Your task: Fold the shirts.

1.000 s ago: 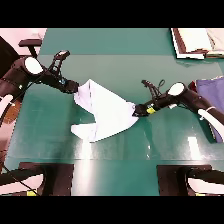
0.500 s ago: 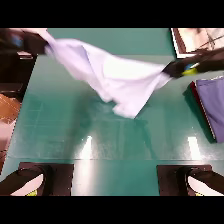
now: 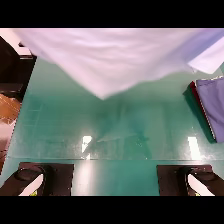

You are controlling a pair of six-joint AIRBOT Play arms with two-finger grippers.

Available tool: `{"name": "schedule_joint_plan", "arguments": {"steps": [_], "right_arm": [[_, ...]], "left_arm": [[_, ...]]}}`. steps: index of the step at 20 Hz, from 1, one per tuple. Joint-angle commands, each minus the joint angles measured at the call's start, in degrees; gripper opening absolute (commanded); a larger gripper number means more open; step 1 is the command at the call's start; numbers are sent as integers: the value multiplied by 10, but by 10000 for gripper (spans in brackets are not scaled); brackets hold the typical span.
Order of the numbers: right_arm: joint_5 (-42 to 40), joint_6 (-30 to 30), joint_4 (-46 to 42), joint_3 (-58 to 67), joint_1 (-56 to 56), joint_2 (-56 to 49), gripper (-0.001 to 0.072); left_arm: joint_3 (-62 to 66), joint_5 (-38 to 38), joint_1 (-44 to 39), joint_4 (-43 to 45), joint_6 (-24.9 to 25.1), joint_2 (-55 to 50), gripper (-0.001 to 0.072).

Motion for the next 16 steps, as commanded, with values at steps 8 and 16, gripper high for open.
{"name": "schedule_joint_plan", "arguments": {"steps": [8, 16], "right_arm": [[135, 56, 1, -84, 28, -260, 19], [35, 41, 2, -44, 38, -472, 21]], "left_arm": [[-209, -190, 0, -34, 29, -137, 28], [-341, 83, 0, 23, 46, -362, 125]]}}
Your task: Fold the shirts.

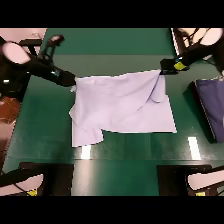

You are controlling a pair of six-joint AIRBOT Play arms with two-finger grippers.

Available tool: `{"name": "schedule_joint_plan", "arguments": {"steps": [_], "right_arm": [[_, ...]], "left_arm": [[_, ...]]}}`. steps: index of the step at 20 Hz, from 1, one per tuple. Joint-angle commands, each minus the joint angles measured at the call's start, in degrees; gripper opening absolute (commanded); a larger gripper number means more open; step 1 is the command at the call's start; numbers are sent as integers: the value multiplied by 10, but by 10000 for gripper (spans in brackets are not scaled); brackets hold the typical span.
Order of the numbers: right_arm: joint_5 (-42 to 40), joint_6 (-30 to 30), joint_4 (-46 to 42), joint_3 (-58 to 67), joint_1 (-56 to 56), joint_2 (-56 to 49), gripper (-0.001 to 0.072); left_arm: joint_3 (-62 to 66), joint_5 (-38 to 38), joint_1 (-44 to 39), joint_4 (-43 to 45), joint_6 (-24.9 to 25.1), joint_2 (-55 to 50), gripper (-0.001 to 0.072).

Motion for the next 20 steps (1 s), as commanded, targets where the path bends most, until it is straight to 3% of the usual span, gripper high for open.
{"name": "schedule_joint_plan", "arguments": {"steps": [1, 2, 3, 6, 10, 13, 16, 20], "right_arm": [[-18, -2, 3, 57, -1, -74, 47], [-13, -2, 13, 82, -7, -86, 272], [-5, -2, 34, 102, -14, -93, 421], [22, -28, 133, 98, -48, -70, 407], [51, -70, 201, -52, -81, 31, 406], [24, -86, 232, -170, -82, 104, 405], [-10, -97, 256, -250, -80, 155, 405], [-20, -97, 256, -298, -80, 186, 405]], "left_arm": [[-23, 129, 0, 28, 1, -79, 425], [-23, 143, 1, 28, -3, -82, 457], [-17, 143, 4, 28, -8, -82, 457], [34, 43, 51, 32, -11, -80, 458], [13, -67, 160, -5, -9, -57, 457], [-77, -79, 214, -87, 39, -41, 457], [-165, -71, 221, -109, 80, -41, 457], [-242, -5, 220, -161, 123, -42, 457]]}}
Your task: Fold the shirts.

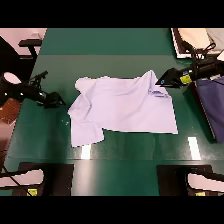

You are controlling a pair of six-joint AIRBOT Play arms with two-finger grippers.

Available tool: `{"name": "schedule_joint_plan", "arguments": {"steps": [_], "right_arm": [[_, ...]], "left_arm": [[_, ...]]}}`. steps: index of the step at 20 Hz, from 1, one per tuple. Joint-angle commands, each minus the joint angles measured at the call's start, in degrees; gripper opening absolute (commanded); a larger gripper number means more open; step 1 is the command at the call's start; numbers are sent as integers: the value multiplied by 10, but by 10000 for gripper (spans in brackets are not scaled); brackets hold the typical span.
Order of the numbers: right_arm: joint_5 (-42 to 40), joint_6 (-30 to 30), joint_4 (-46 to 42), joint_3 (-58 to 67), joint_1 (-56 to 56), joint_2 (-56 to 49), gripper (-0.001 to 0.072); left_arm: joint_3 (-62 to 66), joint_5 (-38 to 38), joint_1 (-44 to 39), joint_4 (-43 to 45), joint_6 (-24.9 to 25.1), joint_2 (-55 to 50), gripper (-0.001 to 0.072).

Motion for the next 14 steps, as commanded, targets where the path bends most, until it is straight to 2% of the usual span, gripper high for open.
{"name": "schedule_joint_plan", "arguments": {"steps": [1, 6, 10, 11, 13, 14], "right_arm": [[-12, -5, 11, -47, -1, 31, 405], [-17, -5, 11, -70, 0, 46, 405], [-25, -5, 22, -71, -1, 46, 405], [-24, -5, 21, -70, -1, 46, 405], [-14, -5, 20, -71, -1, 46, 405], [-6, -5, 20, -71, -4, 46, 405]], "left_arm": [[-61, 37, 6, -70, 62, 1, 456], [-87, 48, 5, -80, 71, 1, 457], [-91, 57, -41, -79, 88, 1, 456], [-91, 63, -49, -78, 85, 1, 403], [-88, 61, -47, -76, 69, 5, 171], [-82, 53, -44, -72, 65, 9, 24]]}}
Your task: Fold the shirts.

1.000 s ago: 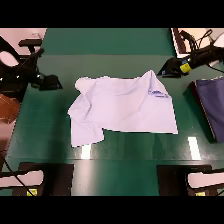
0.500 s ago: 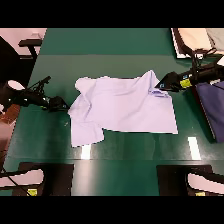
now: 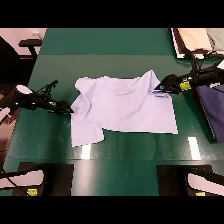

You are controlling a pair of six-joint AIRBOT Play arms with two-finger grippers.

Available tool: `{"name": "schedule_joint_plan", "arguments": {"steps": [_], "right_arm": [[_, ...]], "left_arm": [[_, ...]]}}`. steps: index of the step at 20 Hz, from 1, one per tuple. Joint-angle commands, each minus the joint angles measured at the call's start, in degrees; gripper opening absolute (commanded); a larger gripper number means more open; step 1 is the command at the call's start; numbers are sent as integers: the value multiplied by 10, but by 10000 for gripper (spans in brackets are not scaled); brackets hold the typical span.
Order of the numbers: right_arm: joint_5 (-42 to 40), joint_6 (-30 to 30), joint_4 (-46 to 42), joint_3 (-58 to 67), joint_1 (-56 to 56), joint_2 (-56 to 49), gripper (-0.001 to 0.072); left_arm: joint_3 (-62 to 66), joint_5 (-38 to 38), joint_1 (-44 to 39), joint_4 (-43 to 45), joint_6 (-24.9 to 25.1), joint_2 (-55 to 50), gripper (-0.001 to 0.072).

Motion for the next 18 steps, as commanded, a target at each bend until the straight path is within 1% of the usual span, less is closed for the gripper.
{"name": "schedule_joint_plan", "arguments": {"steps": [1, 2, 4, 6, 8, 11, 15, 17, 18], "right_arm": [[23, 0, 2, -1, -4, 1, 405], [36, 0, -3, -1, -8, 1, 405], [70, 1, -45, -2, -19, 1, 405], [88, 10, -92, -27, -34, 15, 405], [72, 13, -122, -90, -64, 49, 405], [29, 48, -189, -213, -139, 115, 405], [-13, 48, -187, -359, -257, 162, 415], [-31, 43, -181, -404, -285, 161, 411], [-41, 27, -160, -421, -290, 161, 410]], "left_arm": [[14, -15, -3, 8, -14, 12, 28], [22, -23, -1, 16, -21, 24, 27], [37, -33, -1, 56, -43, 68, 27], [38, -50, -1, 77, -46, 116, 27], [38, -74, -1, 83, -46, 150, 28], [38, -80, -1, 82, -47, 168, 28], [38, -76, -1, 69, -56, 168, 28], [38, -75, -1, 59, -56, 168, 28], [38, -72, -1, 54, -56, 168, 29]]}}
